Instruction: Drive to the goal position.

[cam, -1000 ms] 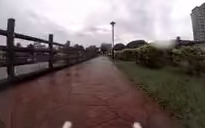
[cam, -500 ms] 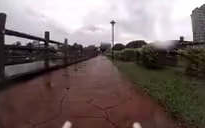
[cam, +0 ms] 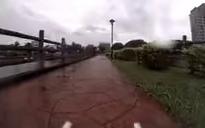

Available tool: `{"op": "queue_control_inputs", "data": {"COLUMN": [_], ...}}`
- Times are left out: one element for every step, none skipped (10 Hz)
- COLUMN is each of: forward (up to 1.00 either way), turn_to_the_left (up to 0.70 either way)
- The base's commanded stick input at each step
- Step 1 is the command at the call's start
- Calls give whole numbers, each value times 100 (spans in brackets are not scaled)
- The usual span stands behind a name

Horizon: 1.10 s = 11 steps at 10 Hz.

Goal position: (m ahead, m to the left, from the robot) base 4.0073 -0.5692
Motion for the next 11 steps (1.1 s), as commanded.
{"op": "queue_control_inputs", "data": {"forward": [50,50,50,50,50,50,50,50,50,50,50], "turn_to_the_left": [0,0,0,0,0,0,0,0,0,0,0]}}
